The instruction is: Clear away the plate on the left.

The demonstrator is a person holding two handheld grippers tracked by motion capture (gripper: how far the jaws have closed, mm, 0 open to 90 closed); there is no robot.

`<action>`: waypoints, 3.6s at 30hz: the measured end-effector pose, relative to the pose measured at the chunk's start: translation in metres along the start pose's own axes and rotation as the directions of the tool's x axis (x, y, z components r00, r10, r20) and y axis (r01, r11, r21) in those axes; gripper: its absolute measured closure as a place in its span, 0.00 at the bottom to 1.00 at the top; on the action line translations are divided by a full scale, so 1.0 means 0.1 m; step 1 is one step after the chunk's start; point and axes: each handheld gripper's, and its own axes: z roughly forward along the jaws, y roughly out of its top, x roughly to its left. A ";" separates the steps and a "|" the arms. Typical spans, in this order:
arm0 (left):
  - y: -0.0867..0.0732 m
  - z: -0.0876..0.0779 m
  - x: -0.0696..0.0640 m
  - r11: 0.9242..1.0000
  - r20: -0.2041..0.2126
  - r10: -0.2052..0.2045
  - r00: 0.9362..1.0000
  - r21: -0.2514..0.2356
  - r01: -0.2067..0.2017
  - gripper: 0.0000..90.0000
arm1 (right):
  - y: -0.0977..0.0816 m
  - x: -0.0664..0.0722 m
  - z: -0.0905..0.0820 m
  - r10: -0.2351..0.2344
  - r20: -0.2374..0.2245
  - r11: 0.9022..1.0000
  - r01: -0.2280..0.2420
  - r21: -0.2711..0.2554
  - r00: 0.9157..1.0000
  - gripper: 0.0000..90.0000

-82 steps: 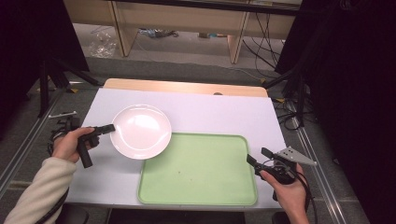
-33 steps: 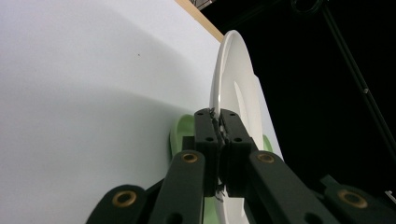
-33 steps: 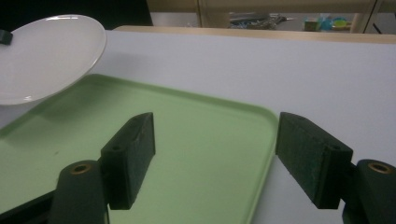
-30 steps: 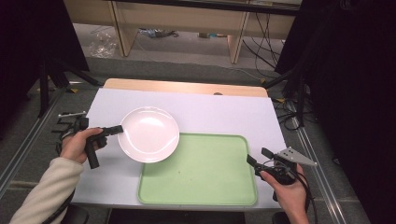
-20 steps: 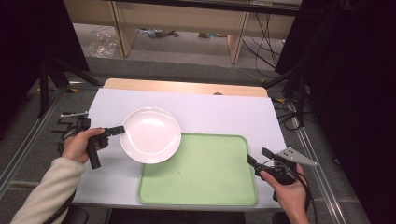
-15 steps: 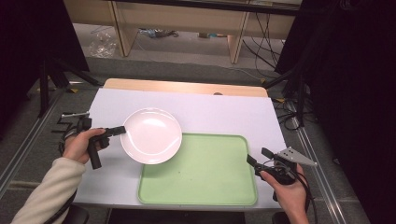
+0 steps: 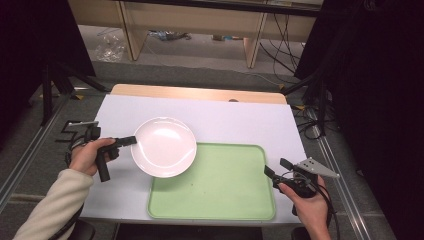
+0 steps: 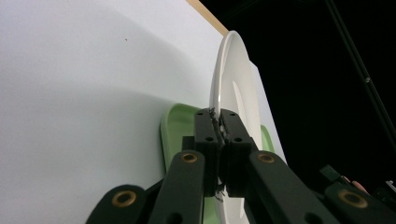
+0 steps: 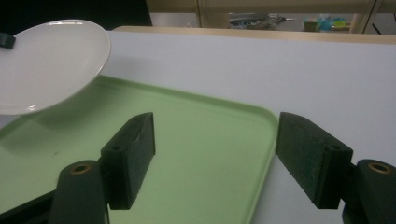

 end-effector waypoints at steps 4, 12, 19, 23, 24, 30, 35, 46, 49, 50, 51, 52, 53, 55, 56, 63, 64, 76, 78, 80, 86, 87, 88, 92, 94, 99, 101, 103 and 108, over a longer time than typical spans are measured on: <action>-0.01 0.02 -0.02 1.000 0.001 0.002 1.000 -0.004 -0.002 0.96 | 0.00 0.00 0.00 0.008 -0.003 1.000 -0.008 0.005 1.000 0.33; -0.03 0.04 -0.04 1.000 -0.001 0.006 1.000 0.010 -0.006 0.96 | 0.00 0.00 0.00 0.009 -0.003 1.000 -0.009 0.007 1.000 0.33; -0.05 0.06 -0.04 1.000 0.002 0.011 1.000 0.012 -0.011 0.96 | 0.00 0.00 0.00 0.000 -0.001 1.000 0.000 -0.002 1.000 0.33; -0.05 0.06 -0.05 1.000 -0.001 0.007 1.000 0.022 -0.007 0.96 | 0.00 0.00 0.00 0.010 -0.003 1.000 -0.010 0.006 1.000 0.33; -0.05 0.06 -0.05 1.000 0.000 0.006 1.000 0.021 -0.006 0.96 | 0.00 0.00 0.00 0.009 -0.002 1.000 -0.009 0.006 1.000 0.33; -0.07 0.10 -0.08 0.999 0.011 0.014 1.000 0.031 -0.015 0.96 | 0.00 0.00 0.00 0.000 0.000 1.000 0.000 -0.001 1.000 0.33; -0.08 0.11 -0.10 0.999 0.005 0.021 1.000 0.033 -0.022 0.96 | 0.00 -0.01 0.00 0.001 0.000 1.000 -0.001 -0.003 1.000 0.33; -0.12 0.17 -0.15 0.998 0.017 0.027 0.999 0.059 -0.028 0.96 | 0.00 0.00 0.00 0.000 0.001 1.000 0.000 0.000 1.000 0.33; -0.14 0.20 -0.16 0.998 0.018 0.028 0.999 0.063 -0.029 0.96 | 0.00 0.00 0.00 0.001 0.001 1.000 -0.001 -0.001 1.000 0.33; -0.14 0.20 -0.17 0.997 0.015 0.033 0.999 0.068 -0.033 0.96 | 0.00 0.00 0.00 0.001 0.001 1.000 -0.001 -0.002 1.000 0.33; -0.15 0.21 -0.16 0.997 0.019 0.038 0.999 0.066 -0.040 0.96 | 0.00 0.00 0.00 0.001 0.000 1.000 -0.001 -0.002 1.000 0.33; -0.15 0.22 -0.18 0.997 0.013 0.034 0.999 0.075 -0.035 0.96 | 0.00 0.00 0.00 0.001 0.000 1.000 -0.001 -0.002 1.000 0.33; -0.16 0.23 -0.18 0.997 0.015 0.035 0.999 0.075 -0.036 0.96 | 0.00 0.00 0.00 0.000 0.001 1.000 0.000 -0.002 1.000 0.33; -0.17 0.24 -0.19 0.996 0.017 0.036 0.999 0.080 -0.037 0.96 | 0.00 0.00 0.00 0.000 0.001 1.000 0.000 -0.001 1.000 0.33; -0.17 0.24 -0.19 0.996 0.016 0.036 0.999 0.082 -0.038 0.96 | 0.00 0.00 0.00 0.000 0.000 1.000 0.000 -0.001 1.000 0.33; -0.17 0.26 -0.19 0.995 0.021 0.034 0.999 0.093 -0.036 0.96 | 0.00 0.00 0.00 0.001 0.000 1.000 -0.001 -0.002 1.000 0.33; -0.17 0.27 -0.19 0.995 0.019 0.035 0.999 0.093 -0.037 0.96 | 0.00 0.00 0.00 0.001 0.000 1.000 -0.001 -0.001 1.000 0.33; -0.22 0.33 -0.23 0.992 0.017 0.050 0.999 0.115 -0.051 0.96 | 0.00 0.00 0.00 0.000 0.000 1.000 0.000 -0.001 1.000 0.33; -0.23 0.34 -0.23 0.991 0.018 0.052 0.998 0.120 -0.054 0.96 | 0.00 0.00 0.00 0.007 -0.002 1.000 -0.007 0.004 1.000 0.33; -0.24 0.35 -0.24 0.990 0.017 0.057 0.998 0.125 -0.058 0.96 | 0.00 0.00 0.00 0.009 -0.002 1.000 -0.009 0.007 1.000 0.33; -0.28 0.42 -0.27 0.987 0.015 0.059 0.998 0.149 -0.061 0.96 | 0.00 0.01 0.00 0.013 -0.004 1.000 -0.013 0.010 1.000 0.33; -0.29 0.43 -0.27 0.987 0.016 0.061 0.998 0.150 -0.063 0.96 | 0.00 0.01 0.00 0.010 -0.003 1.000 -0.010 0.008 1.000 0.33; -0.30 0.44 -0.28 0.986 0.016 0.062 0.998 0.157 -0.064 0.96 | 0.00 0.00 0.00 0.009 -0.003 1.000 -0.009 0.007 1.000 0.33; -0.33 0.51 -0.28 0.979 0.036 0.096 0.995 0.175 -0.101 0.96 | 0.00 0.01 0.00 0.013 -0.006 1.000 -0.013 0.011 1.000 0.33; -0.35 0.54 -0.30 0.978 0.030 0.088 0.996 0.189 -0.092 0.96 | 0.00 0.01 0.00 0.013 -0.006 1.000 -0.013 0.011 1.000 0.33; -0.40 0.62 -0.30 0.969 0.046 0.120 0.992 0.210 -0.127 0.95 | -0.01 0.01 0.04 0.010 -0.018 1.000 -0.011 -0.029 1.000 0.33; -0.41 0.63 -0.31 0.968 0.045 0.121 0.992 0.216 -0.128 0.95 | -0.01 0.01 0.04 0.011 -0.018 1.000 -0.011 -0.026 1.000 0.33; -0.42 0.65 -0.31 0.967 0.041 0.133 0.990 0.215 -0.139 0.95 | -0.01 0.01 0.05 0.008 -0.020 1.000 -0.008 -0.027 1.000 0.33; -0.44 0.67 -0.32 0.965 0.024 0.154 0.988 0.211 -0.156 0.96 | -0.01 0.01 0.03 -0.008 -0.008 1.000 0.008 0.003 1.000 0.33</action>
